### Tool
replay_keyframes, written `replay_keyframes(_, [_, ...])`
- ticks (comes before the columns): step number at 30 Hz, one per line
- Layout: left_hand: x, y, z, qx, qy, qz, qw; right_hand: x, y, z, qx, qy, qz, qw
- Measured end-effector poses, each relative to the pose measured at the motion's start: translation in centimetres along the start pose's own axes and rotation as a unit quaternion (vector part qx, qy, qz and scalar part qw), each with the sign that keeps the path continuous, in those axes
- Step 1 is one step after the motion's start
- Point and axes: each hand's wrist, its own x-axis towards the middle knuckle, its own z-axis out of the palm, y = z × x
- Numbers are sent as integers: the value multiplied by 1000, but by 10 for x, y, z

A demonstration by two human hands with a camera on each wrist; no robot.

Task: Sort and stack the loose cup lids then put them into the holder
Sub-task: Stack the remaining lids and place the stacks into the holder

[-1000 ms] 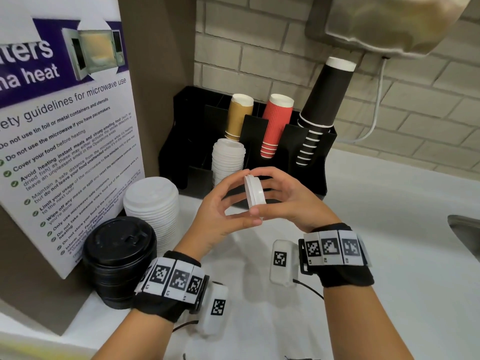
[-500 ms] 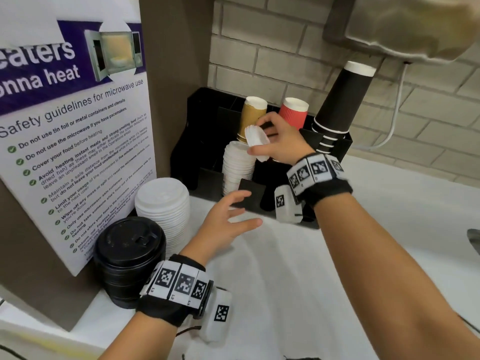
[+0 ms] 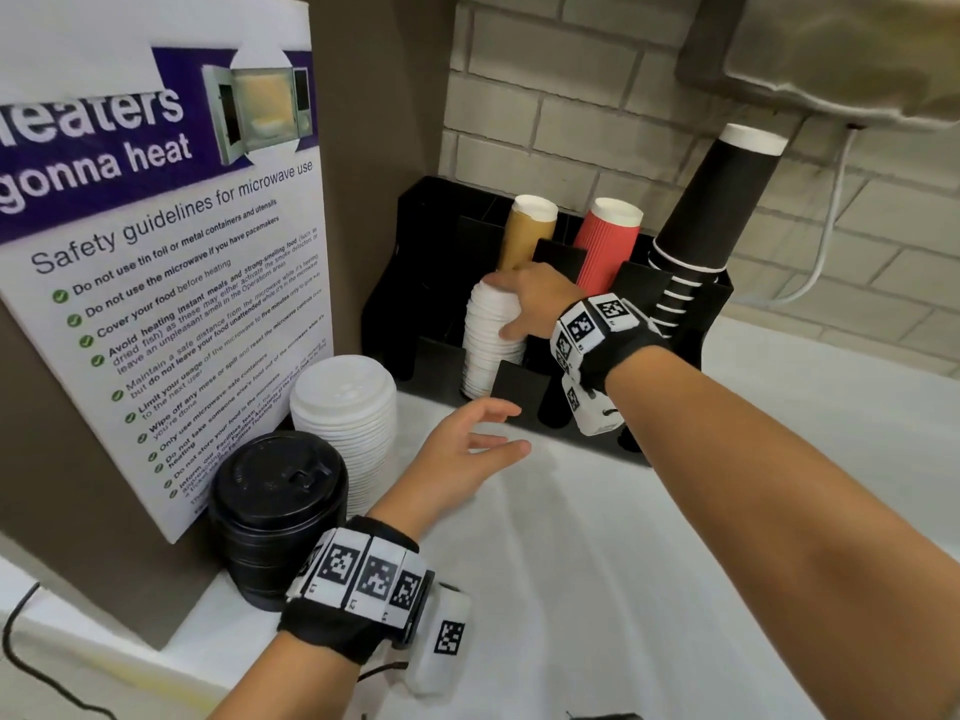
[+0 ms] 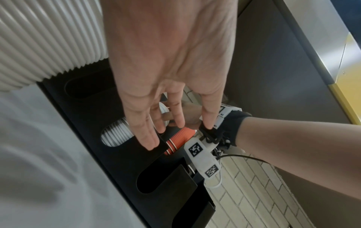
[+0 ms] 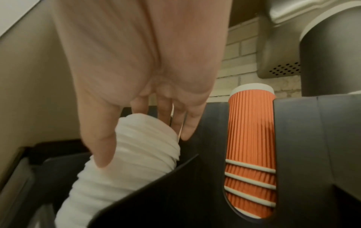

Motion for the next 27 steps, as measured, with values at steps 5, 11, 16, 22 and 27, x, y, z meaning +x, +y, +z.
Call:
replay_keyframes(5, [0, 2, 5, 4, -4, -8, 1000, 0, -9, -1, -37, -9, -18, 999])
replay_keyframes(11, [-2, 3, 8, 13, -7, -14, 1000, 7, -14, -5, -36, -42, -12, 998])
replay_keyframes(16, [-1, 3, 3, 8, 9, -11, 1000, -3, -13, -9, -69, -69, -22, 995])
replay_keyframes(22, [2, 3, 6, 19, 1, -8, 1000, -7, -27, -3, -155, -36, -48, 986])
replay_keyframes(27, [2, 4, 9, 26, -3, -11, 1000, -6, -31, 1, -172, -32, -52, 983])
